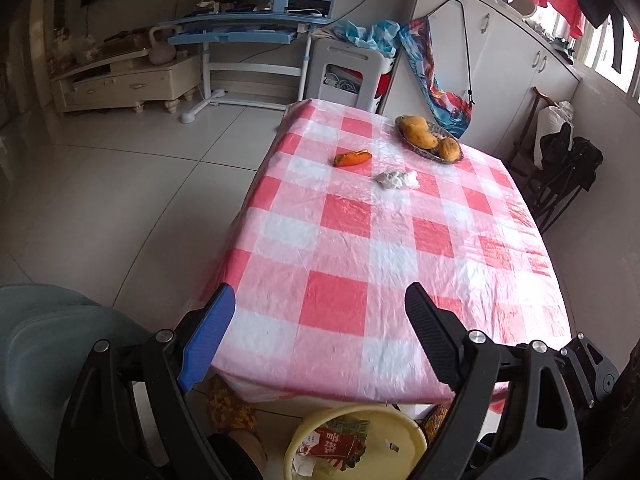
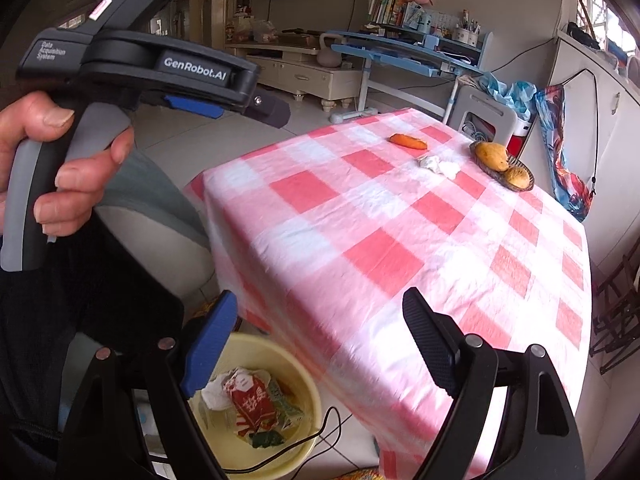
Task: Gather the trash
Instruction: 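Move both open tools back over the table toward the orange peel and white tissue, then grasp the orange peel with the left tool while the right tool grasps the white tissue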
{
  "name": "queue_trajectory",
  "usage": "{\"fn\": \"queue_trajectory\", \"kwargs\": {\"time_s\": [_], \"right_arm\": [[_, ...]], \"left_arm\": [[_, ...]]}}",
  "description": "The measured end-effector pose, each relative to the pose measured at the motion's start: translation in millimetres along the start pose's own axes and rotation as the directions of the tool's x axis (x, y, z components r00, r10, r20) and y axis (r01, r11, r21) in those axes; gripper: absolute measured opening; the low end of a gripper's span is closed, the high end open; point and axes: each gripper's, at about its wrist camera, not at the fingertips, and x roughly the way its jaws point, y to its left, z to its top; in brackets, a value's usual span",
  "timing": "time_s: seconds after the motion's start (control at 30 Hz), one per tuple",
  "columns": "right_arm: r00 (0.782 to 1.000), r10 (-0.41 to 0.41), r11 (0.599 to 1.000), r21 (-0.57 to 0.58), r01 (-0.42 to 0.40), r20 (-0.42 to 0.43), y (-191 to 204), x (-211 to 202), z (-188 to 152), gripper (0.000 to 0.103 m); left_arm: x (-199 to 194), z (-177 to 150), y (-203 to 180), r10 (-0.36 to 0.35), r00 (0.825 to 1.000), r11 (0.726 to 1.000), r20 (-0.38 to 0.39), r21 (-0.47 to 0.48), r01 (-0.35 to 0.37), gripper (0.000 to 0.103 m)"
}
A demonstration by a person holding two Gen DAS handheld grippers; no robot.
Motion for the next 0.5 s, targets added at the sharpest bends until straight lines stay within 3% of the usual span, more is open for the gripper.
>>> {"fn": "queue_trajectory", "kwargs": {"time_s": [0.17,0.5], "right_arm": [[1.000,-0.010,1.000,0.015,0.010,-0.016,-27.1,27.4,27.6,0.081],[0.997,-0.063,0.997,0.047,0.065,-0.035,-91.5,83.1,80.7,0.081]], "left_arm": [[39.9,36.1,2.6,0.000,0.999,1.000,-0.036,-0.023,-0.001,0.083],[131.5,110.6,-23.0,0.007,0.999,0.999,-0.048,0.042,-0.005,0.083]]}}
